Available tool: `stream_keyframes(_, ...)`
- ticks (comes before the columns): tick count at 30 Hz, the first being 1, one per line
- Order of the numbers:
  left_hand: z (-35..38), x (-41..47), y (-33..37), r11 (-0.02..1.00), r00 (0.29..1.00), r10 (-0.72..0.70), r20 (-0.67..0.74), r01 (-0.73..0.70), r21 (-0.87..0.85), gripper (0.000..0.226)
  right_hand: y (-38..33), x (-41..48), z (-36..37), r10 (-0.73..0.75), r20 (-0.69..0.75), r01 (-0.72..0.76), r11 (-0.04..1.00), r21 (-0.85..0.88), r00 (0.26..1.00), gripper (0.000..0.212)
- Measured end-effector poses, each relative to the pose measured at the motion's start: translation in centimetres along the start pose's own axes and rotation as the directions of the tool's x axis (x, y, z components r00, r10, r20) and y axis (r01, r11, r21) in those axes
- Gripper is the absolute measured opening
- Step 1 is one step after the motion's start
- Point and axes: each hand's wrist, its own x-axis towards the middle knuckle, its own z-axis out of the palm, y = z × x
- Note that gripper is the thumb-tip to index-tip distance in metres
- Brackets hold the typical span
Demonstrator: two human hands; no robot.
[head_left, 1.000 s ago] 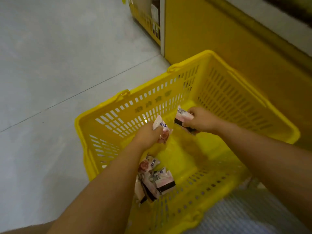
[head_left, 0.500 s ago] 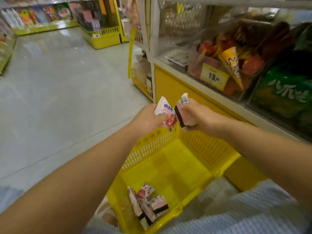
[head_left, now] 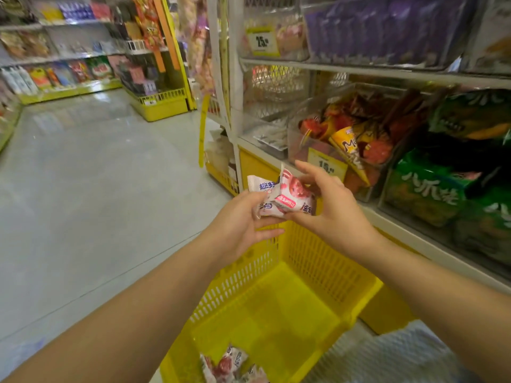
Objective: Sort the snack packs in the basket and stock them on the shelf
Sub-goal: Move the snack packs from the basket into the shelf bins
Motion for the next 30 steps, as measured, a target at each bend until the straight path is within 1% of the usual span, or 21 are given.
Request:
stream_keyframes(1, -0.1, 0.0, 0.3, 1.0, 1.0, -0.018, 0.021, 0.018, -0.002, 0.037, 0.0, 0.1, -0.2, -0.008, -0.009, 0.008, 1.0, -0.005, 1.0, 0.082)
stream_keyframes(3, -0.2, -0.1, 0.7, 0.999, 0.996, -0.031, 0.087, 0.029, 0.03, 0.053, -0.2, 0.2, -0.7, -0.078, -0.012, 0.077, 0.995, -0.062, 0.997, 0.075)
stream_keyframes(4, -0.1, -0.2, 0.8, 0.997, 0.993, -0.016, 0.12, 0.007, 0.079, 0.06, -0.5, 0.2, -0.9, -0.126, -0.008, 0.125, 0.988, -0.093, 0.992, 0.07)
stream_keyframes(5, 0.1, -0.3, 0.8, 0.99, 0.989, 0.016, 0.145, -0.036, 0.135, 0.063, -0.9, 0.2, -1.1, -0.168, 0.001, 0.167, 0.979, -0.119, 0.986, 0.067)
stream_keyframes(6, 0.4, -0.3, 0.8, 0.98, 0.986, 0.056, 0.158, -0.085, 0.18, 0.059, -1.1, 0.2, -1.5, -0.202, 0.023, 0.203, 0.97, -0.136, 0.979, 0.067)
stream_keyframes(8, 0.9, -0.3, 1.1, 0.952, 0.98, 0.126, 0.157, -0.164, 0.257, 0.039, -1.6, 0.1, -2.6, -0.242, 0.111, 0.257, 0.955, -0.149, 0.964, 0.074)
stream_keyframes(10, 1.5, -0.5, 1.4, 0.908, 0.972, 0.17, 0.165, -0.22, 0.357, 0.024, -2.3, -0.1, -4.2, -0.243, 0.215, 0.274, 0.953, -0.131, 0.946, 0.08)
stream_keyframes(12, 2.5, -0.7, 1.9, 0.86, 0.956, 0.208, 0.206, -0.279, 0.427, 0.017, -3.0, -0.3, -6.0, -0.227, 0.265, 0.272, 0.951, -0.148, 0.937, 0.074)
stream_keyframes(14, 4.1, -1.1, 2.3, 0.844, 0.938, 0.233, 0.258, -0.327, 0.426, 0.016, -3.7, -0.6, -7.9, -0.2, 0.253, 0.25, 0.95, -0.184, 0.946, 0.058)
stream_keyframes(15, 5.1, -1.3, 2.5, 0.844, 0.926, 0.249, 0.284, -0.351, 0.405, 0.017, -4.2, -0.8, -8.9, -0.178, 0.234, 0.227, 0.953, -0.2, 0.956, 0.05)
stream_keyframes(16, 6.3, -1.5, 2.7, 0.847, 0.914, 0.266, 0.305, -0.373, 0.379, 0.018, -4.6, -1.0, -10.1, -0.153, 0.21, 0.2, 0.954, -0.222, 0.966, 0.046)
stream_keyframes(18, 8.7, -1.9, 3.2, 0.855, 0.893, 0.289, 0.344, -0.403, 0.327, 0.021, -5.4, -1.5, -12.6, -0.113, 0.142, 0.146, 0.957, -0.251, 0.983, 0.046)
stream_keyframes(19, 10.0, -2.2, 3.6, 0.859, 0.885, 0.296, 0.36, -0.411, 0.305, 0.027, -5.8, -1.9, -13.9, -0.097, 0.101, 0.119, 0.96, -0.252, 0.99, 0.046)
stream_keyframes(21, 12.5, -2.8, 4.3, 0.867, 0.875, 0.302, 0.378, -0.418, 0.273, 0.042, -6.6, -3.0, -16.3, -0.065, 0.013, 0.066, 0.973, -0.22, 0.998, 0.047)
stream_keyframes(23, 14.8, -3.5, 4.9, 0.881, 0.86, 0.306, 0.409, -0.418, 0.22, 0.048, -7.5, -4.2, -18.3, -0.03, -0.093, 0.016, 0.989, -0.147, 0.995, 0.048)
stream_keyframes(25, 17.0, -4.3, 5.2, 0.905, 0.845, 0.289, 0.451, -0.395, 0.16, 0.054, -8.1, -5.4, -19.9, 0.007, -0.232, -0.021, 0.998, -0.059, 0.973, 0.047)
stream_keyframes(28, 20.3, -5.6, 5.2, 0.924, 0.806, 0.284, 0.519, -0.375, 0.076, 0.049, -8.3, -6.7, -22.1, 0.075, -0.464, -0.058, 0.997, 0.051, 0.882, 0.049)
stream_keyframes(30, 22.6, -6.4, 5.2, 0.926, 0.789, 0.312, 0.53, -0.376, 0.014, 0.046, -8.5, -7.6, -23.5, 0.142, -0.529, -0.068, 0.985, 0.158, 0.837, 0.045)
